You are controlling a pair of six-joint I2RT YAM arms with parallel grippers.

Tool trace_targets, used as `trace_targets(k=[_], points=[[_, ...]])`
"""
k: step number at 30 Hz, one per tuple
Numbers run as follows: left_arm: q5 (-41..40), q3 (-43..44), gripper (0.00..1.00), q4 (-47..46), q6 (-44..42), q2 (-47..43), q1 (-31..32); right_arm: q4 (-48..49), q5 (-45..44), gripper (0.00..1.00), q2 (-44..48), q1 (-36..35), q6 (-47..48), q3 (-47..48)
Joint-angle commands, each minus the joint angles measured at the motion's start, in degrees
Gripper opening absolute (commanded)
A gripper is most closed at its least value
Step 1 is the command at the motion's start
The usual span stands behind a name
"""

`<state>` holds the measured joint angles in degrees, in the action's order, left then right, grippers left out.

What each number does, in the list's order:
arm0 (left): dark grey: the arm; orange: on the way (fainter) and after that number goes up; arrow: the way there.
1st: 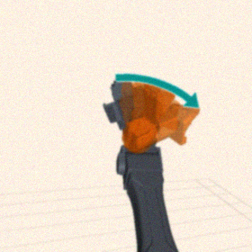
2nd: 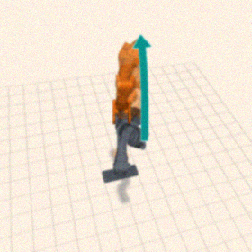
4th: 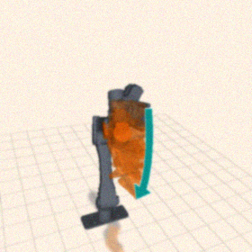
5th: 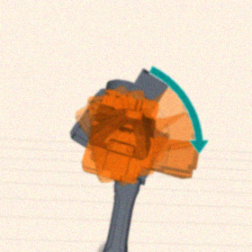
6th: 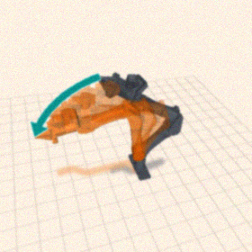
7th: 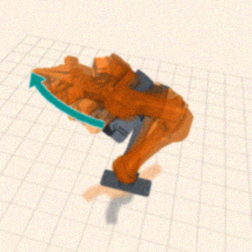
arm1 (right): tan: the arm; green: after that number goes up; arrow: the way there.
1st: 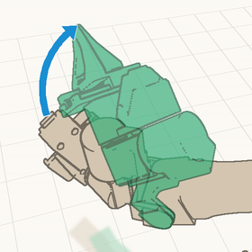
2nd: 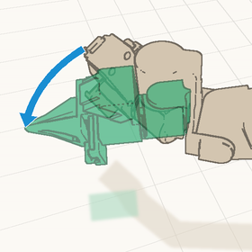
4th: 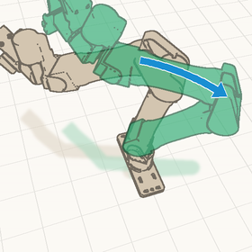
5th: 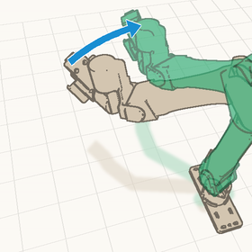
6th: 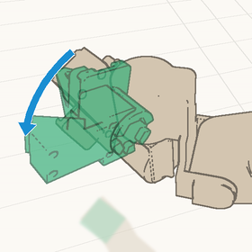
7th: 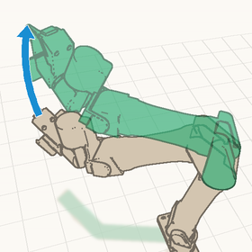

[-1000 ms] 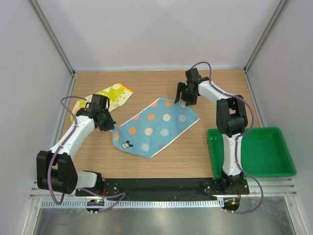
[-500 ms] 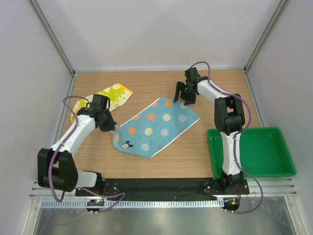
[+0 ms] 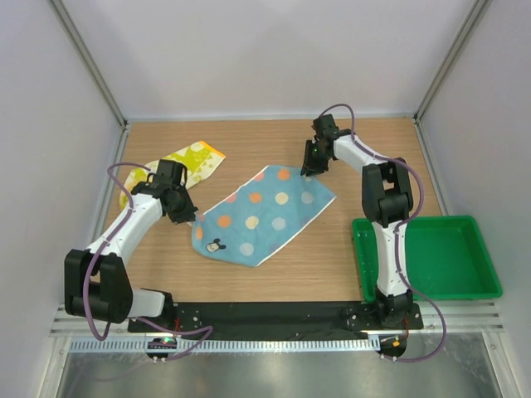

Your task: Roll the towels

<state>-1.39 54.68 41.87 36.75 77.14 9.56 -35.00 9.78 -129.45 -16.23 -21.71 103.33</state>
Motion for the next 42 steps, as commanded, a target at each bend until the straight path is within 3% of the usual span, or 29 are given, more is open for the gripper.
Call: trace_targets(k=[1,2,4,9,12,19,20,21,23,24,30,33,42], points=[[1.12,1.66,0.0,-0.91,-1.24,0.02,-0.33,-0.24,-0.29,0.28,-1.16,-0.82,0.88,0.48],[1.12,1.66,0.0,-0.91,-1.24,0.11,-0.33,0.11,-0.38,0.09,-0.98,-1.08,1.15,-0.05],[1.04,1.58,0.0,-1.08,-1.16,0.2,-0.33,0.29,-0.46,0.01,-0.28,-1.43,1.41,-1.1],[1.04,1.84,0.0,-1.09,-1.16,0.38,-0.33,-0.32,-0.81,0.01,4.45,-1.7,1.24,-3.31],[1.04,1.57,0.0,-1.0,-1.07,-0.06,-0.33,-1.12,-3.01,0.01,11.83,-2.66,1.67,-5.94],[1.04,1.66,0.0,-1.17,-0.98,-0.42,-0.33,-1.3,-18.21,0.01,31.26,-9.6,2.29,-18.3],[1.04,1.66,0.0,-1.17,-1.07,-0.5,-0.33,-0.69,-20.31,0.03,34.32,-10.57,2.38,-20.51],[1.04,1.66,0.0,-1.17,-1.07,-0.59,-0.33,0.1,-21.2,0.24,35.31,-12.32,2.38,-22.71],[1.12,1.66,0.0,-1.09,-1.16,-0.68,-0.33,-0.58,-22.87,0.87,36.11,-12.78,0.72,-27.47],[1.12,1.58,0.0,-1.0,-1.16,-0.68,-0.33,-1.55,-25.05,0.92,35.59,-12.69,-0.34,-28.35],[1.04,1.49,0.0,-0.91,-1.33,-0.85,-0.25,-3.93,-30.61,0.99,33.65,-12.34,-3.42,-28.54],[1.04,1.31,0.0,-0.82,-1.33,-1.21,-0.33,-3.93,-28.86,0.99,32.33,-10.14,-3.6,-24.42],[2.88,1.49,0.0,-0.91,-1.42,-0.86,-0.33,1.08,-6.63,0.99,20.31,-3.12,-4.21,-5.09]])
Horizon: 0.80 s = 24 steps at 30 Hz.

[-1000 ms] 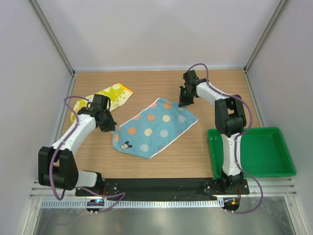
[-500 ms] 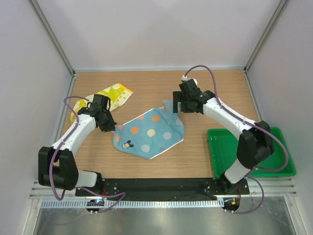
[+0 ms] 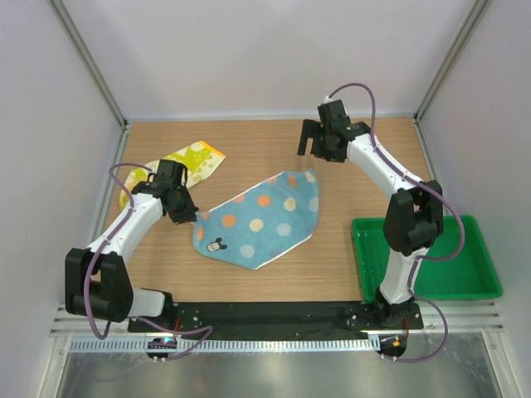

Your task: Roll the towels

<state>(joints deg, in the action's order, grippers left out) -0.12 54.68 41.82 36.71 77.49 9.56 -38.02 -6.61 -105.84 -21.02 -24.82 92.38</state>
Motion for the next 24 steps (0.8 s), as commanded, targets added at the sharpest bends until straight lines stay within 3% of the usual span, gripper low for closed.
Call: trace_targets(k=[1,4,9,24], points=[[1.61,1.57,0.0,-0.87,-1.46,-1.2,-0.33,2.35,10.91,0.99,-5.75,2.11,-1.37,11.19],[1.88,1.75,0.0,-0.87,-1.55,-1.03,-0.33,-1.6,14.34,0.96,-15.51,3.52,-1.46,21.05],[2.32,1.66,0.0,-0.87,-1.73,-0.77,-0.33,-2.58,16.45,0.91,-26.06,4.58,-0.49,26.8],[3.2,1.75,0.0,-1.04,-1.55,-0.15,-0.33,-2.94,12.77,0.86,-31.88,4.58,2.84,26.45]])
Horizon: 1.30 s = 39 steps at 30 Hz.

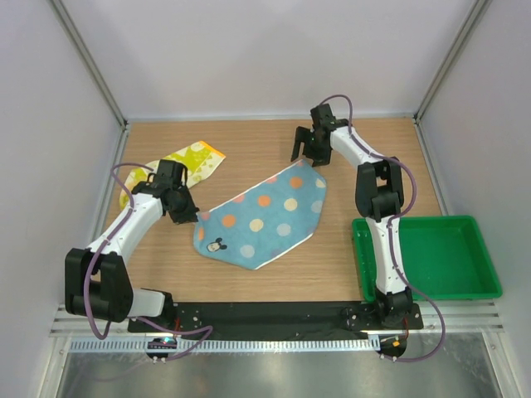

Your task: Roll the towels

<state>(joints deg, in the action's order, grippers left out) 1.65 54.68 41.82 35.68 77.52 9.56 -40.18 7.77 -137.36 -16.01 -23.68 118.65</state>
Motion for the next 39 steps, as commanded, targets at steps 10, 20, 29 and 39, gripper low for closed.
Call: trace_targets(k=[10,20,29,39], points=[[1.69,1.58,0.0,-1.04,-0.35,0.09,-0.25,-5.96,-9.51,0.74,-5.81,-2.97,4.52,7.65],[1.95,1.84,0.0,-1.04,-0.44,0.35,-0.33,-7.19,-13.92,0.36,-7.13,-5.0,5.31,9.05],[1.87,1.75,0.0,-1.04,-0.53,0.44,-0.25,-6.57,-14.36,0.01,-7.13,-4.91,5.58,9.32],[0.28,7.1,0.0,1.33,-1.32,2.46,-0.33,-6.66,-14.1,0.01,1.12,-4.91,5.66,8.62]])
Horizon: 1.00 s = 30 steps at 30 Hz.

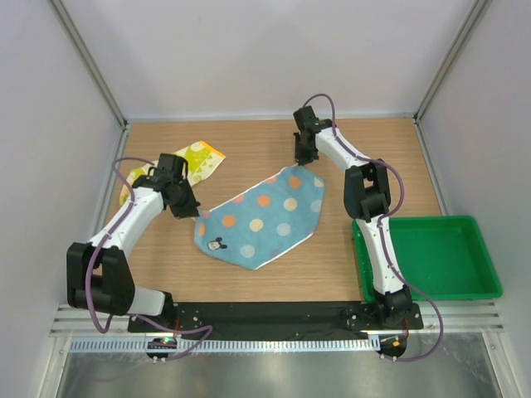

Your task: Roll the towels

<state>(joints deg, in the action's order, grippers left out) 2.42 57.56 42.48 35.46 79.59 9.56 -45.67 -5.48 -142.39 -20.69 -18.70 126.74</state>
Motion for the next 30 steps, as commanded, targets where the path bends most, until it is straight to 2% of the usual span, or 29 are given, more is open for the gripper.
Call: trace_targets(k=[1,7,13,15,17,18,20,21,22,23,24,26,27,28,29,30], points=[[-0.48,5.36,0.0,0.94,-1.36,0.56,-0.33,-1.26,-0.59,0.01,8.33,-0.06,0.68,0.18],[-0.83,16.6,0.0,4.01,-2.24,3.54,-0.33,-0.82,2.83,0.01,14.41,2.58,-1.77,0.0],[0.39,36.11,0.0,9.72,-4.35,9.0,-0.33,-1.44,10.13,0.01,20.47,6.44,-4.33,4.22],[0.48,40.41,0.0,10.34,-5.4,8.22,-0.42,0.92,10.75,0.01,26.87,6.89,-4.42,-0.51],[0.31,40.97,0.0,10.61,-6.28,5.33,-0.42,2.86,10.75,0.01,32.49,7.06,-3.72,-5.6],[0.05,39.75,0.0,10.61,-7.07,3.74,-0.33,5.04,10.66,0.01,38.27,7.06,-3.45,-12.15],[-1.61,36.59,0.0,11.13,-7.6,-1.68,-0.33,6.99,10.22,0.01,45.41,7.06,-3.54,-20.08],[-1.97,34.48,0.0,11.31,-7.69,-3.81,-0.33,9.61,10.31,0.01,48.84,7.06,-4.76,-29.52],[-2.06,28.2,0.0,11.22,-7.69,-6.09,-0.33,11.11,10.66,0.01,57.14,7.06,-5.64,-34.84],[-3.63,25.18,0.0,11.4,-7.43,-8.81,-0.33,12.7,10.83,0.01,60.96,7.06,-6.69,-40.29],[-3.73,21.49,0.01,11.57,-7.16,-13.36,-0.42,15.76,10.92,0.02,65.44,7.06,-9.05,-51.13],[-4.17,12.37,0.06,12.71,-5.41,-18.14,-0.42,18.24,10.93,0.22,76.78,6.89,-11.0,-61.21],[-4.7,9.79,0.12,14.37,-4.8,-22.42,-0.42,19.21,10.66,0.38,79.95,6.89,-11.79,-69.79],[-5.83,7.59,0.26,15.52,-4.01,-24.46,-0.33,18.87,10.23,0.78,82.59,6.89,-12.32,-73.35],[-6.63,3.91,0.57,16.49,-2.95,-26.22,-0.33,17.47,6.65,0.85,87.32,6.89,-12.59,-78.0],[-8.64,2.83,0.71,18.58,-2.33,-28.24,-0.33,14.59,5.75,0.91,89.02,6.89,-12.85,-79.61]])
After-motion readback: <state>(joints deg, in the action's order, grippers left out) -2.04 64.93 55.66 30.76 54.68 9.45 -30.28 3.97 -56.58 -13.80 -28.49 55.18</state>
